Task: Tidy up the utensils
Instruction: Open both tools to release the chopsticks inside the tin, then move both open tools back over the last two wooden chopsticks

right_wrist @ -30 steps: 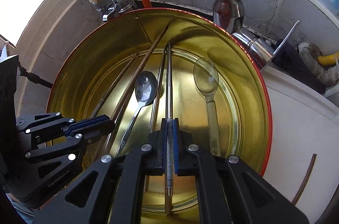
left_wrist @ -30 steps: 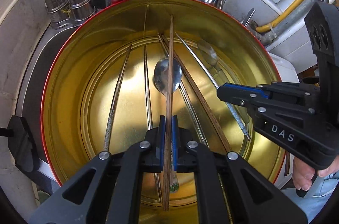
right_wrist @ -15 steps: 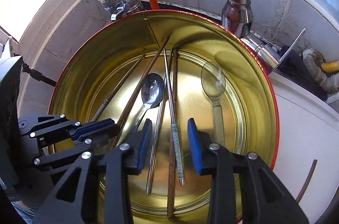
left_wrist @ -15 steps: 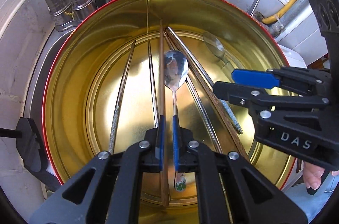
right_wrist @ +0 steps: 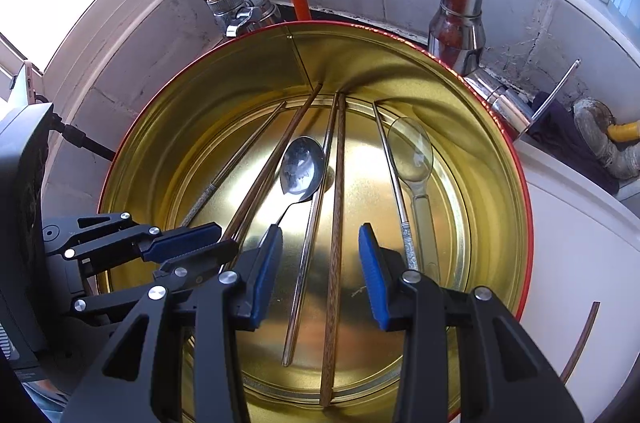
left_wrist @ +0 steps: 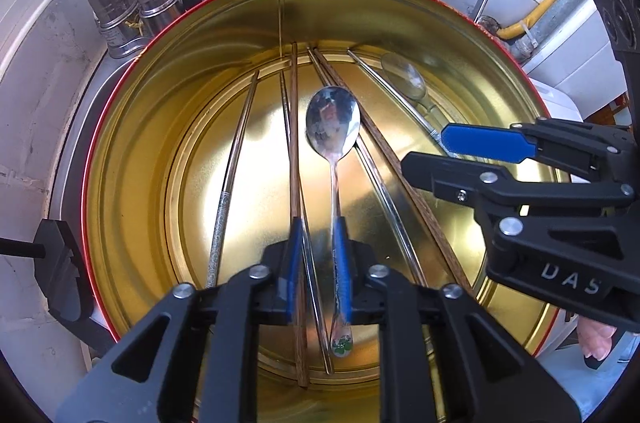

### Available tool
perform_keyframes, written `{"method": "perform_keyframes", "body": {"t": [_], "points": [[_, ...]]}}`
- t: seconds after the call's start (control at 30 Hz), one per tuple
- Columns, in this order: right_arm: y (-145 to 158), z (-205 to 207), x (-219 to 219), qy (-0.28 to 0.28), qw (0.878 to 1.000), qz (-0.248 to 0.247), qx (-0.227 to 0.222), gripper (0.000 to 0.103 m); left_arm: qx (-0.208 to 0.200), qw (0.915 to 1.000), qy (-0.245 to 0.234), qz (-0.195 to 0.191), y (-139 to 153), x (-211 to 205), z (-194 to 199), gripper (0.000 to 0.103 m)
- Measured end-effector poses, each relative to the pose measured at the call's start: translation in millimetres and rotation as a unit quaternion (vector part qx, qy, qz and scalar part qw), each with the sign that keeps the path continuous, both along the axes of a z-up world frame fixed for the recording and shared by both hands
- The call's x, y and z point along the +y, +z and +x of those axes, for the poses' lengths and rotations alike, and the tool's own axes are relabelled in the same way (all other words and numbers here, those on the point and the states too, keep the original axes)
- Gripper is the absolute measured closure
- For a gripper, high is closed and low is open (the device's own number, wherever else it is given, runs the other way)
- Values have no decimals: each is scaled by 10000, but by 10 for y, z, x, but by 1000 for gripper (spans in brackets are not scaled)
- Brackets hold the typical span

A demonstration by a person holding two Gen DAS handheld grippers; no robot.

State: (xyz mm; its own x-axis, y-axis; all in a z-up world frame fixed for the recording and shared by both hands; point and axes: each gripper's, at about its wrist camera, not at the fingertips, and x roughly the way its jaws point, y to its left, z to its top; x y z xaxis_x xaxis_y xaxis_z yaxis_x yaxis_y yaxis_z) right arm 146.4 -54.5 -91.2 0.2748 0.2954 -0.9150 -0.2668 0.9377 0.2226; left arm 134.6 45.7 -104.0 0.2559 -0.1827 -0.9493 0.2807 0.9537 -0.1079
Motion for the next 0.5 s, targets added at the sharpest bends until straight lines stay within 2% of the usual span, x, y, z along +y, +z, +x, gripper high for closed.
{"method": "perform_keyframes", "body": {"t": [0.03,0.07,0.27,0.4,0.43,0.5], "points": [[20,-10,4,-3,10000,5,-20,62,-111,9999,25,24,30,-3,-13,45],[40,-22,-6,2,10000,10,-41,62,-273,9996,34,-3,74,-2,-33,38],[148,-94,-58,-37,9999,61,-140,62,-451,9990,25,49,175,-16,-107,38],[314,-222,-129,-91,9991,194,-372,61,-643,9979,68,21,307,-6,-211,38],[368,-269,-169,-128,9985,272,-457,58,-741,9972,93,-2,363,11,-255,38],[488,-390,-289,-260,9963,467,-675,38,-993,9949,142,-98,485,36,-353,38]]}}
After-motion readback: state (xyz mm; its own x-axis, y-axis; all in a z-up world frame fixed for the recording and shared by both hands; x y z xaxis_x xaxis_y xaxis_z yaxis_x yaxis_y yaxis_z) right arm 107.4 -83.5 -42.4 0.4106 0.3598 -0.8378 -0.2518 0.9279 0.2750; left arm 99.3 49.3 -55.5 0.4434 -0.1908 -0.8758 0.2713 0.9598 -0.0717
